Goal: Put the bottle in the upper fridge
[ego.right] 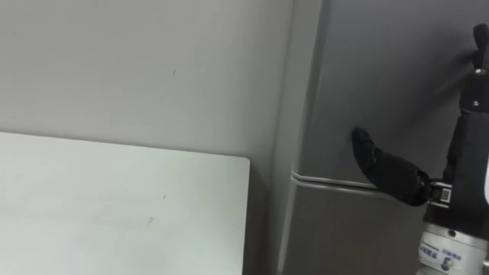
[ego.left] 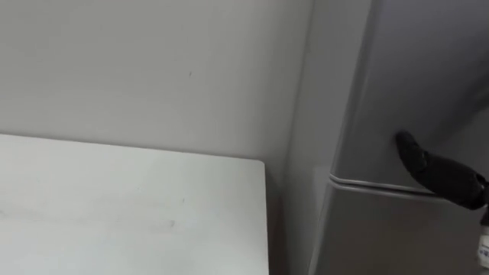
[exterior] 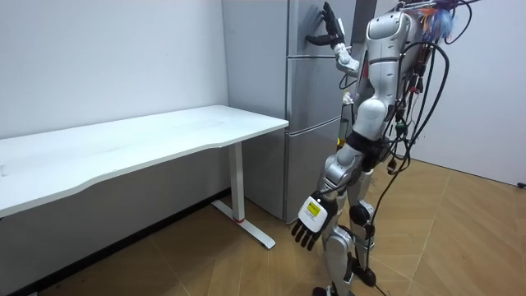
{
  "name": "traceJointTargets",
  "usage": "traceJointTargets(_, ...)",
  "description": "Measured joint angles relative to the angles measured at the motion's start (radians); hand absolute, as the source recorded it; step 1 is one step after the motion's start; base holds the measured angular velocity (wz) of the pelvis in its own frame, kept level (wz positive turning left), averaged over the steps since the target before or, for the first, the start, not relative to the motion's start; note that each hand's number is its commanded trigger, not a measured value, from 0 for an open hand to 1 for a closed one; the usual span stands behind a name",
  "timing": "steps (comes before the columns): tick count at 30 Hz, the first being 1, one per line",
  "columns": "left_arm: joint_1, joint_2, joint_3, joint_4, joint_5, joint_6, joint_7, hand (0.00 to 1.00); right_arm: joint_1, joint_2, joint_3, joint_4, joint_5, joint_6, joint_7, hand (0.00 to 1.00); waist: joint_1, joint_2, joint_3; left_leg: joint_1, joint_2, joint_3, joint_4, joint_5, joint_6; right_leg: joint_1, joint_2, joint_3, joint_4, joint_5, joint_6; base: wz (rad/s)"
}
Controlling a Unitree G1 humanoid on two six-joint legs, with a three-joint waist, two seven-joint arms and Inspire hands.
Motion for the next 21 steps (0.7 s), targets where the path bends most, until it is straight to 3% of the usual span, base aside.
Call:
traceJointTargets(4, 0.0, -0.001, -0.011, -0.003, 0.002, 0.001, 0.002, 0.0, 0.0, 0.0, 0.005, 0.002, -0.003, -0.005, -0.006, 0.0, -0.002, 0.011, 0.0003, -0.001, -0.001, -0.001, 0.0, 0.001, 0.001, 0.002, 0.0, 0.001, -0.006, 0.004, 0.001, 0.0)
traceJointTargets(8, 0.0, -0.001, -0.029, -0.029, 0.002, 0.0, 0.005, 0.0, 0.002, 0.0, 0.013, 0.032, -0.006, -0.025, -0.025, 0.0, -0.004, 0.01, 0.0004, 0.001, -0.001, -0.006, 0.006, 0.0, 0.001, 0.012, 0.0, -0.005, -0.005, 0.004, 0.001, 0.04)
traceJointTargets(21, 0.035, -0.003, -0.038, -0.06, 0.002, 0.001, 0.005, 0.0, 0.056, -0.002, 0.014, 0.075, -0.008, -0.026, -0.025, 0.0, -0.001, 0.012, -0.0006, 0.0, -0.001, -0.014, 0.021, -0.001, 0.002, 0.015, -0.001, -0.008, -0.003, 0.005, 0.001, 0.01)
